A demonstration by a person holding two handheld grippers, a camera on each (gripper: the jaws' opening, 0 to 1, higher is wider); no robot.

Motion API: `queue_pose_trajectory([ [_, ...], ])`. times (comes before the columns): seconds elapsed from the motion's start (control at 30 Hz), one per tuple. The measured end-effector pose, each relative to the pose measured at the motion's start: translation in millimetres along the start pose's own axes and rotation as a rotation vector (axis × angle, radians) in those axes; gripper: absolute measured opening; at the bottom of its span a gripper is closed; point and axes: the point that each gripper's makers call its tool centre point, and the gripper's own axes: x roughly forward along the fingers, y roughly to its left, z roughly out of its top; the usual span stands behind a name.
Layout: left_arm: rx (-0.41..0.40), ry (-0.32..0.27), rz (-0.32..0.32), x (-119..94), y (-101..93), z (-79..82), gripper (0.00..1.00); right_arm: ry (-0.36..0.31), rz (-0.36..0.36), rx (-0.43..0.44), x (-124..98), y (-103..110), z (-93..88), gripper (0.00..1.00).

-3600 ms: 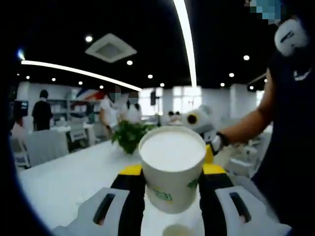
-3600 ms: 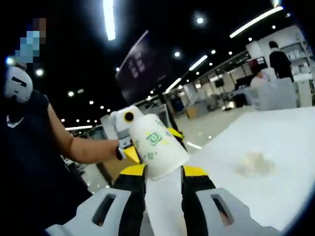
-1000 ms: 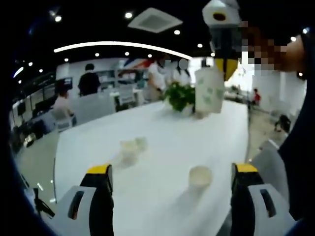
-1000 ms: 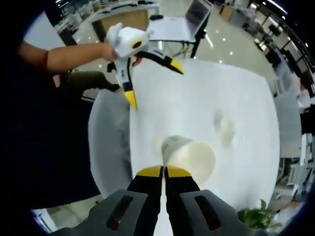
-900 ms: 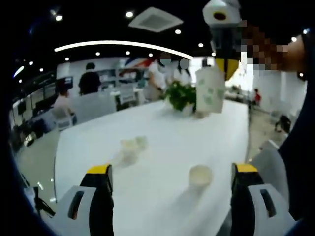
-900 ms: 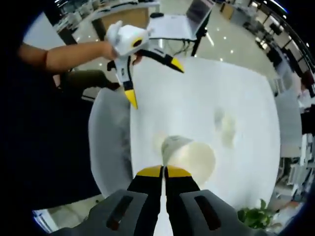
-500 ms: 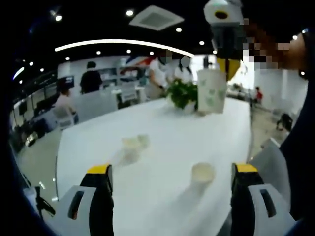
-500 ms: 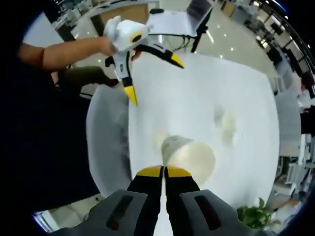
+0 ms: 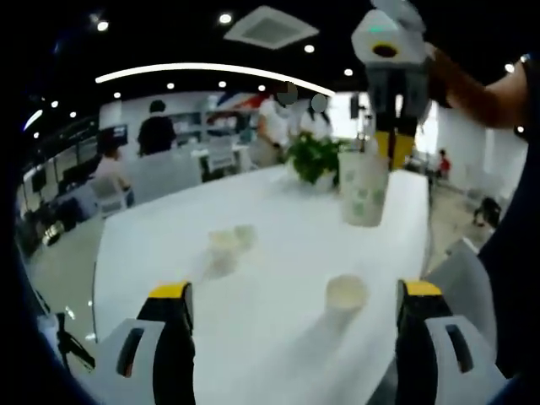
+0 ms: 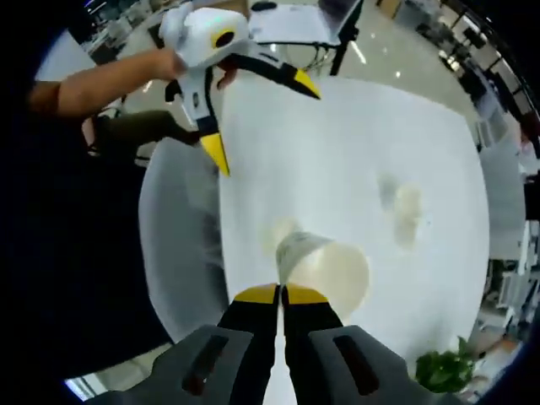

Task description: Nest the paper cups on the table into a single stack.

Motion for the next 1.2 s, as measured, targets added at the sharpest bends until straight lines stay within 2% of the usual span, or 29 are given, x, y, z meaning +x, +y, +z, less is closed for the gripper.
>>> queue_pose_trajectory([
  [1.2, -0.025, -0.007, -0.017, 7.4, -2.9, -10.1, 0.99, 0.041, 0.03, 0.04, 58.6, 9.5, 0.4, 0.0],
])
